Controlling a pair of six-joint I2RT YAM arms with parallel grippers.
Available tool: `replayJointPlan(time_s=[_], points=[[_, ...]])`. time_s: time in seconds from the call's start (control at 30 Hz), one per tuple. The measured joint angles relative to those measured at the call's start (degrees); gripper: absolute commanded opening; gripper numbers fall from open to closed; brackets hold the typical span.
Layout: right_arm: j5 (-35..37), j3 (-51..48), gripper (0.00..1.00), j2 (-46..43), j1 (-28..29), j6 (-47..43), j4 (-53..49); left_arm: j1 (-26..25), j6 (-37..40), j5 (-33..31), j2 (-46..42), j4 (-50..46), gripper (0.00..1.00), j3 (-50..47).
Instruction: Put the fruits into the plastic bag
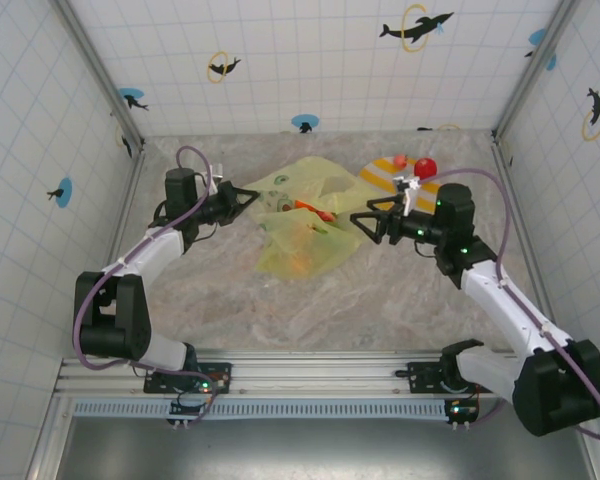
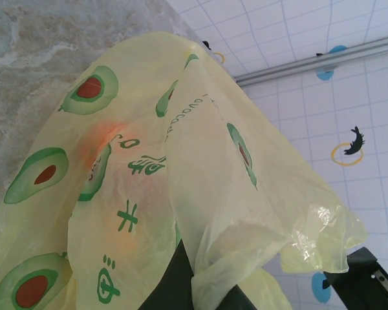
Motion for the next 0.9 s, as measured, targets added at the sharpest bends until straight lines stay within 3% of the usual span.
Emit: replayJointPlan(time_s=[0.13, 0.33, 0.57, 0.9], points=[[4.3, 1.6, 0.88, -0.3, -3.4, -0.3, -1.6, 0.0, 0.0, 0.0, 0.0, -0.1, 0.00, 0.0], [25.3, 9.0, 0.87, 5.7, -3.8, -2.3, -5.2, 0.0, 0.0, 0.0, 0.0, -0.1, 0.00, 0.0], [45.5, 20.2, 0.77, 24.3, -3.9, -5.4, -8.6, 0.0, 0.0, 0.0, 0.0, -0.1, 0.00, 0.0], [59.2, 47.3, 0.64, 49.9, -4.0, -7.5, -20.9, 0.0, 0.0, 0.0, 0.0, -0.1, 0.00, 0.0]])
